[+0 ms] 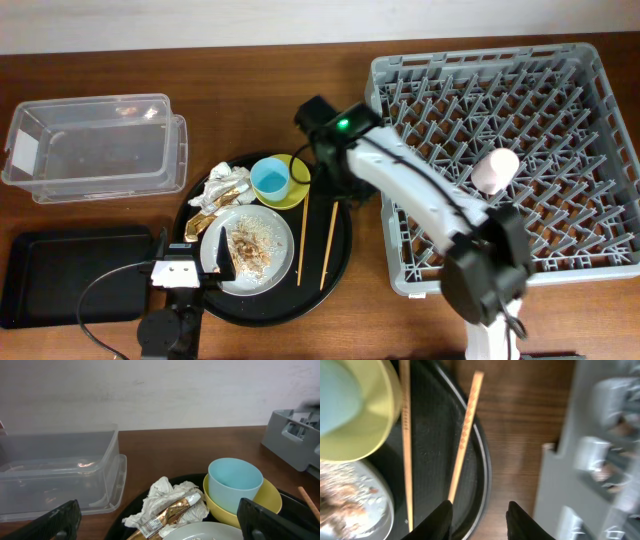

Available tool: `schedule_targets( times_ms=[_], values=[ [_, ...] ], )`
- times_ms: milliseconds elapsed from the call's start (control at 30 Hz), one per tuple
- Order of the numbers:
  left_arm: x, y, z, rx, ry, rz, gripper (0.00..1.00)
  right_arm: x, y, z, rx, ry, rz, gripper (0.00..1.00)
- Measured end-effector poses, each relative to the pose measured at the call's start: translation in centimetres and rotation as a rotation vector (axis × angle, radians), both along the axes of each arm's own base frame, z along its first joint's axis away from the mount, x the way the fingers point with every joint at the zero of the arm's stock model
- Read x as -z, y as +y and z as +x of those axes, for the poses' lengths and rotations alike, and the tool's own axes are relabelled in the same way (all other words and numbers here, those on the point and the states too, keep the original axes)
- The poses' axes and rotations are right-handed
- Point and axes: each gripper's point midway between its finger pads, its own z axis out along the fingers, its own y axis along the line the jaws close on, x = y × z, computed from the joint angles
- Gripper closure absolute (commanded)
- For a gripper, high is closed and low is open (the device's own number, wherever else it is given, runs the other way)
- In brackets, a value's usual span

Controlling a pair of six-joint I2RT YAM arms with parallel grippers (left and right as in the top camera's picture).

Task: Sort waste into correct bins and load items into the dishwasher rack
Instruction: 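Move the right gripper to the wooden chopsticks and grasp one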

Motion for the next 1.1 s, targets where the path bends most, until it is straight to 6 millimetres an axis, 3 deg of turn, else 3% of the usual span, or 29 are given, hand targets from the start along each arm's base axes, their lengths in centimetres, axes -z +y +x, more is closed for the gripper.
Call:
schedule_targets(
  times_ms=[167,267,333,533,600,633,700,767,833,867,900,933,1000,1100],
  values=[
    [0.0,0.0,0.0,0.0,0.0,0.0,0.01,4.3,1.7,-1.6,-0.006,0.105,-0.025,0.63],
    [0.0,0.0,0.0,0.0,0.0,0.0,0.01,4.5,2.3,-1.8,-0.006,0.116,-0.003,0.66],
    [0.0,0.0,0.0,0.0,0.0,0.0,0.01,4.5,2.4,-1.8,-0.006,0.116,0.004,0.74],
    [0.0,0.0,0.0,0.0,0.0,0.0,0.01,4.3,0.8,-3.1,0.032,0.167,-0.064,0.73],
    [0.0,0.0,0.0,0.0,0.0,0.0,0.01,3.5,-0.4,-3.8,0.043,0.183,-0.116,0.7],
    [0.0,0.0,0.0,0.0,0.0,0.0,0.01,2.2,-2.0,-4.5,0.062,0.192,-0.168,0.7],
    [0.0,0.0,0.0,0.0,0.0,0.0,0.0,0.1,-3.2,-4.0,0.095,0.144,-0.165,0.69],
    [0.0,0.0,0.0,0.0,0.0,0.0,0.01,-3.4,-4.6,-3.0,0.143,0.058,-0.11,0.53],
    [0.0,0.0,0.0,0.0,0.0,0.0,0.01,-8.1,-6.7,-2.3,0.2,-0.06,-0.029,0.39],
    [0.0,0.0,0.0,0.0,0.0,0.0,0.01,-10.3,-7.8,-2.2,0.219,-0.118,0.013,0.39],
    [0.0,0.0,0.0,0.0,0.0,0.0,0.01,-10.6,-7.9,-2.1,0.218,-0.126,0.02,0.39],
    [0.0,0.0,0.0,0.0,0.0,0.0,0.01,-12.4,-7.8,-1.9,0.201,-0.182,0.083,0.39],
    [0.0,0.0,0.0,0.0,0.0,0.0,0.01,-12.2,-4.6,-0.4,0.148,-0.247,0.19,0.38],
    [0.0,0.0,0.0,0.0,0.0,0.0,0.01,-8.0,0.3,-0.8,0.066,-0.243,0.26,0.41]
  ],
)
